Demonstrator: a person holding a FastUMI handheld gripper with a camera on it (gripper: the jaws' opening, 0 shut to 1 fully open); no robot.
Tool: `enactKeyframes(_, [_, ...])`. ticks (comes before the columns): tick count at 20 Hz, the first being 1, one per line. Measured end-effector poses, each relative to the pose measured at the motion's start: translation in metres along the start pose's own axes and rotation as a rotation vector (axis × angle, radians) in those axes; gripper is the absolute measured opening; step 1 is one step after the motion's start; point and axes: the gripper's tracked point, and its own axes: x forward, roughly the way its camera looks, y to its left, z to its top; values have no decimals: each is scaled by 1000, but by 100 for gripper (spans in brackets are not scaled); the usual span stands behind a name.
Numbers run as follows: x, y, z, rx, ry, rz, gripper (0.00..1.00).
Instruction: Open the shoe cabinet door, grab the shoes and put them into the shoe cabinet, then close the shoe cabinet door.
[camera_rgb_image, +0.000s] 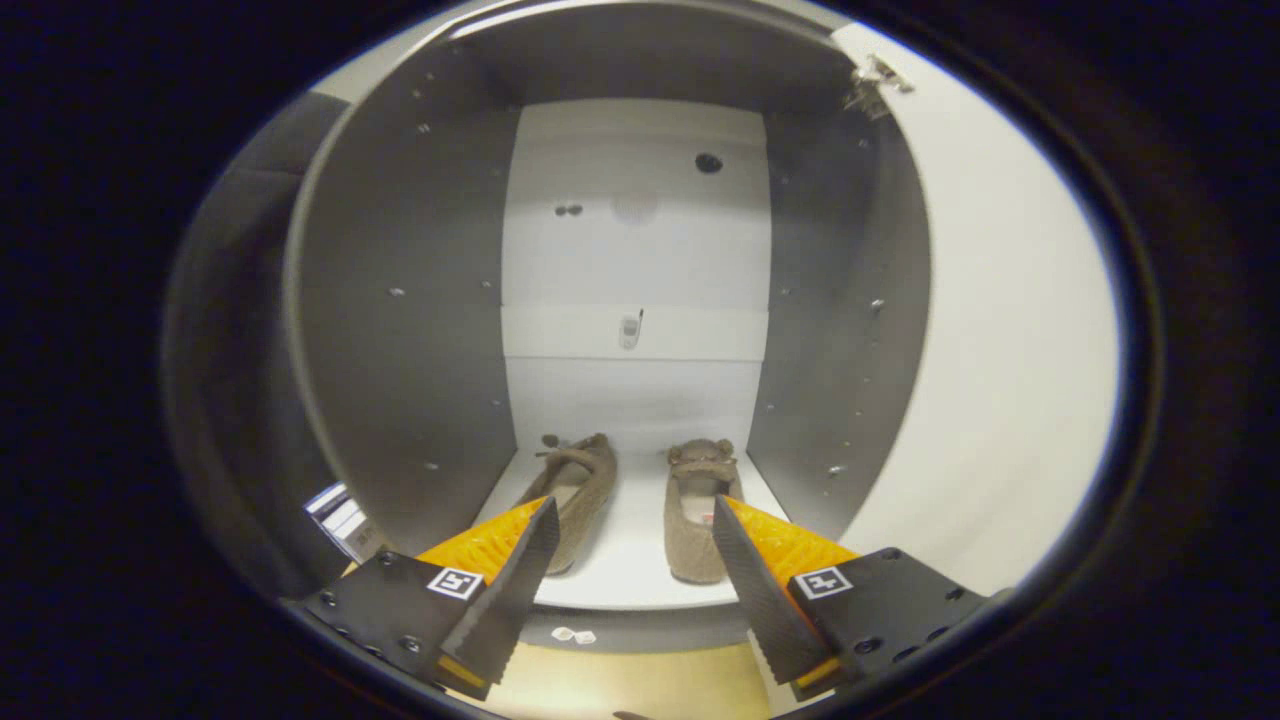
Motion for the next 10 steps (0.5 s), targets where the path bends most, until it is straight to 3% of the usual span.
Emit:
enactKeyframes(5, [-113,-3,9,35,-84,-30,97])
enactKeyframes(10, [-214,-38,1,58,-101,-94,97])
